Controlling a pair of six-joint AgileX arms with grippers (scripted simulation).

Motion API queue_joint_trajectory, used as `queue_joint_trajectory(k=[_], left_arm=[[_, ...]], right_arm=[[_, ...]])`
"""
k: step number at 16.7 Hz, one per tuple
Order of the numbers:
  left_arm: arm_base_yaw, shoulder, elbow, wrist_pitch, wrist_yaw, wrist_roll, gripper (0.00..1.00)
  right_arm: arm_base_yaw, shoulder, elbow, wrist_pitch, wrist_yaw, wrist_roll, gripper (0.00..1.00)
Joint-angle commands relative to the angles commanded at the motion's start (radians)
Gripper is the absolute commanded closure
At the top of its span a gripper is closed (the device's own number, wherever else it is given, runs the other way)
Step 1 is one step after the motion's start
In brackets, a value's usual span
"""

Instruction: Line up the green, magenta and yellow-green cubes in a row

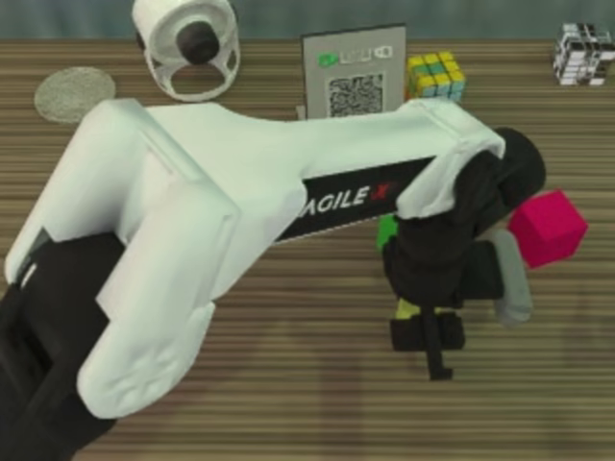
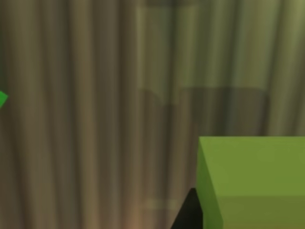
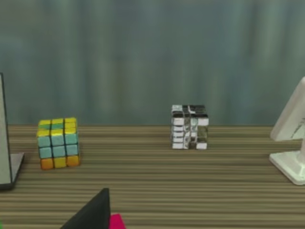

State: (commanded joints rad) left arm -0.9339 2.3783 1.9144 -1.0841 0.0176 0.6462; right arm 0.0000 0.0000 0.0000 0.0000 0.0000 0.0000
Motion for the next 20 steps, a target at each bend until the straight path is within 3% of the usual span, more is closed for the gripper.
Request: queue_joint_trajectory(k=[1, 14, 20], left_arm=[[0.000, 0.000, 0.000, 0.000, 0.000, 0.000, 1.00], [0.000, 0.000, 0.000, 0.000, 0.000, 0.000, 0.02], [0.000, 0.000, 0.000, 0.000, 0.000, 0.000, 0.00]], right_arm=[[0.000, 0.000, 0.000, 0.000, 0.000, 0.000, 0.00], [0.000, 0.000, 0.000, 0.000, 0.000, 0.000, 0.00], [0.000, 0.000, 0.000, 0.000, 0.000, 0.000, 0.00]])
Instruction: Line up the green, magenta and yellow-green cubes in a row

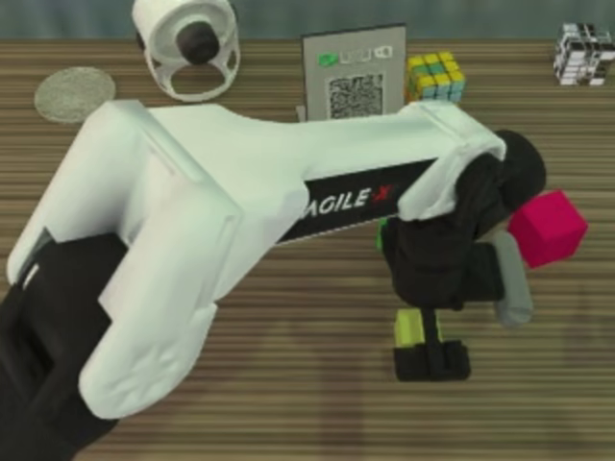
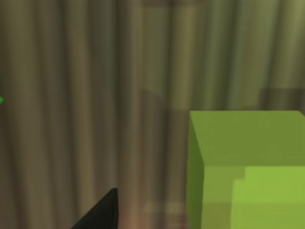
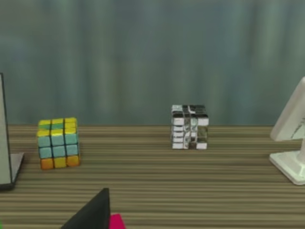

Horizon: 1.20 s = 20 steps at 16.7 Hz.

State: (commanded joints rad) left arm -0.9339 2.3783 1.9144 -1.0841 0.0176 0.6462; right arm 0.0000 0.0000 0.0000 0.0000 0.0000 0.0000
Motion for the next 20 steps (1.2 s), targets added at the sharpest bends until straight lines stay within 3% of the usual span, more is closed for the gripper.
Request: queue_joint_trajectory(k=[5, 12, 20], left_arm=[[0.002, -0.003, 0.016, -0.017, 0.000, 0.002, 0.00], [0.022, -0.039, 0.195, -0.237, 0.000, 0.000, 0.00], [0.047, -0.099, 0.148, -0.209, -0.004, -0.016, 0.00]], right_arm=[[0.000, 0.000, 0.000, 0.000, 0.000, 0.000, 0.00], [0.000, 0.000, 0.000, 0.000, 0.000, 0.000, 0.00], [0.006, 0.057, 0.057, -0.041, 0.000, -0.005, 0.00]])
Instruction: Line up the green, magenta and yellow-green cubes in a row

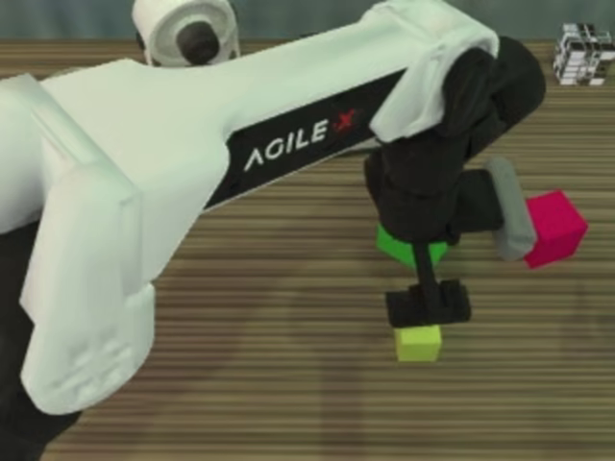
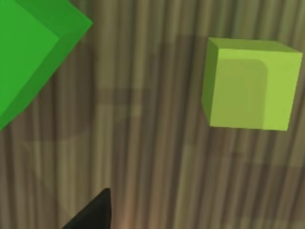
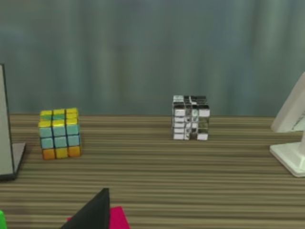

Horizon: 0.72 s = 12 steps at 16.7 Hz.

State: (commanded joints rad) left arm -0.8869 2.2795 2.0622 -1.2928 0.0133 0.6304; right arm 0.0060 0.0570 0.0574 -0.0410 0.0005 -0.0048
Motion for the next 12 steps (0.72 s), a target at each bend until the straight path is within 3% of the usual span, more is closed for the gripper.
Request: queue_joint_trajectory(k=[5, 12], left_arm=[[0.147, -0.305, -0.281, 0.172, -0.013, -0.090, 0.00], [0.468, -1.077, -0.981, 0.567, -0.024, -0.305, 0.00]], right_arm=[[0.030, 0.288, 0.277, -0.180, -0.001, -0.024, 0.00], [0.091, 1.022, 0.839, -0.575, 0.000, -0.077, 0.00]])
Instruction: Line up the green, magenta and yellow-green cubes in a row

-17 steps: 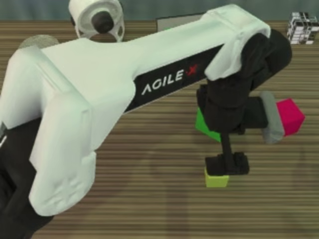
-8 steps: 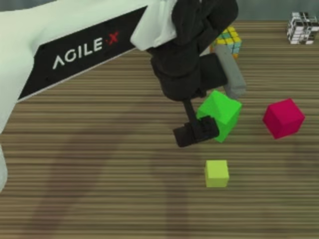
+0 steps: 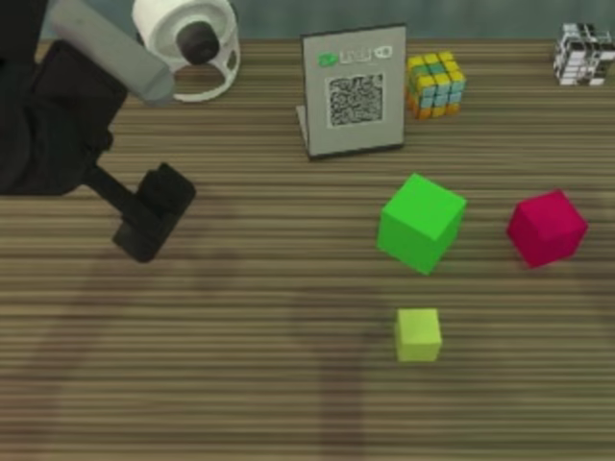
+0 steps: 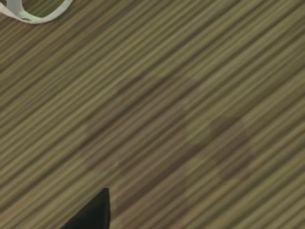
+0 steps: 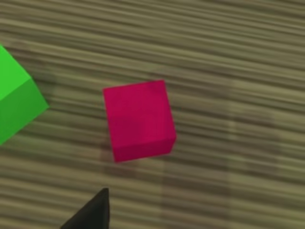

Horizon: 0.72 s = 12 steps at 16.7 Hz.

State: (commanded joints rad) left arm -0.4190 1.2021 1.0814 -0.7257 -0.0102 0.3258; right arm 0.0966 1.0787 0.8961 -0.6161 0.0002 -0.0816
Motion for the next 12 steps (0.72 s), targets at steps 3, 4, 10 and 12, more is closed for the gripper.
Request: queue_joint_trajectory(k=[3, 4, 10, 12], left_arm=[[0.134, -0.354, -0.331, 0.183, -0.001, -0.094, 0.00], [0.175, -0.465, -0.433, 0.243, -0.001, -0.123, 0.00], [0.362, -0.982, -0.899, 0.563, 0.004, -0.262, 0.00], [0.402, -1.096, -0.994, 0.644, 0.007, -0.295, 0.00]], right_arm=[[0.025, 0.335, 0.237, -0.177, 0.002, -0.023, 0.00], [0.034, 0.441, 0.314, -0.235, 0.003, -0.030, 0.00], [0.073, 0.886, 0.696, -0.489, 0.004, -0.064, 0.00], [0.082, 0.979, 0.791, -0.540, 0.003, -0.072, 0.00]])
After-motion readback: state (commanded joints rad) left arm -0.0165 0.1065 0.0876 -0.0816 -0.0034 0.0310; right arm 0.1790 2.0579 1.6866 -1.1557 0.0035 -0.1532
